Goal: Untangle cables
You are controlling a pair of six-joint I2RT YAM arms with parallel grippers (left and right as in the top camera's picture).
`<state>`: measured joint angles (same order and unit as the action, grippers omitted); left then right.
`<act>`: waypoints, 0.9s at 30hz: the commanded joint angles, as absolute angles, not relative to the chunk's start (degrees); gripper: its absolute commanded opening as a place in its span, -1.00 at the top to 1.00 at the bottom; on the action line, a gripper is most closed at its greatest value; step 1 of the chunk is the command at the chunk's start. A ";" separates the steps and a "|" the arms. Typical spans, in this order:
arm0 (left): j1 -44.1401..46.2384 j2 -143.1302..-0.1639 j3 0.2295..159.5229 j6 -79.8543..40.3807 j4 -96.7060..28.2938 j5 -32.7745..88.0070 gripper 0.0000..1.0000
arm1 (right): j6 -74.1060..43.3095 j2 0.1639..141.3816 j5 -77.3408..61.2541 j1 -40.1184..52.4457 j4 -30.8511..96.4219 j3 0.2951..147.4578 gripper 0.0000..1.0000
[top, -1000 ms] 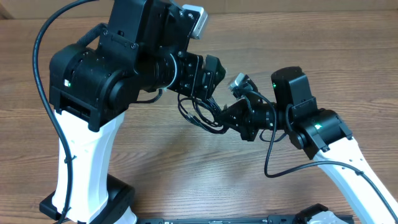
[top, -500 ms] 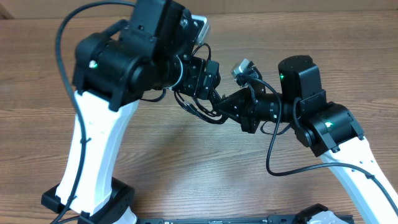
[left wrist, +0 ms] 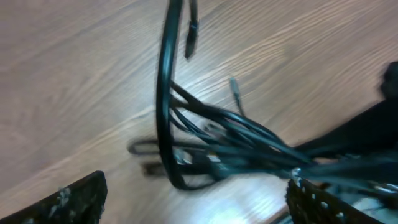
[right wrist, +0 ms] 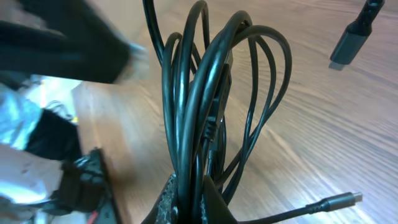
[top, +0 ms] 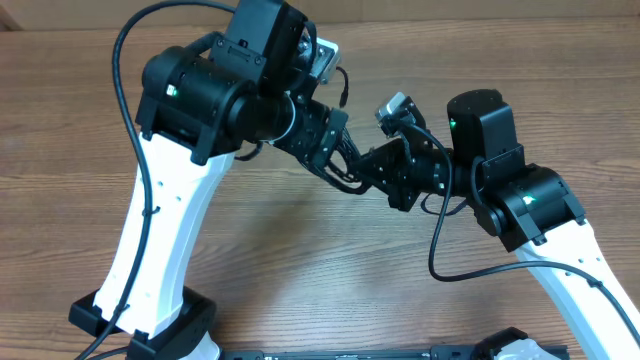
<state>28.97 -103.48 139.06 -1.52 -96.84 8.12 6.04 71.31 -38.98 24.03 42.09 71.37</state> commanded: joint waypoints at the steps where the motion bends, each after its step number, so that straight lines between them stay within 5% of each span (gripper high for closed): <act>1: 28.51 -102.91 137.73 6.50 -96.57 2.85 -0.92 | 6.11 70.63 -47.20 24.10 41.63 73.25 0.93; 8: 28.53 -103.18 137.62 17.10 -96.40 3.90 -0.92 | 4.49 70.02 -53.12 24.10 43.48 74.37 0.93; 13: 28.53 -103.20 137.62 23.46 -96.38 11.94 -0.76 | 4.49 68.64 -51.11 24.03 44.53 76.53 0.93; 27: 28.95 -103.20 135.55 40.53 -96.79 34.11 -0.81 | 4.45 67.55 -43.99 23.99 47.22 76.64 0.92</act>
<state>28.77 -103.48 137.25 33.98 -96.64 26.22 4.29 68.99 -44.07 23.99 47.64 74.04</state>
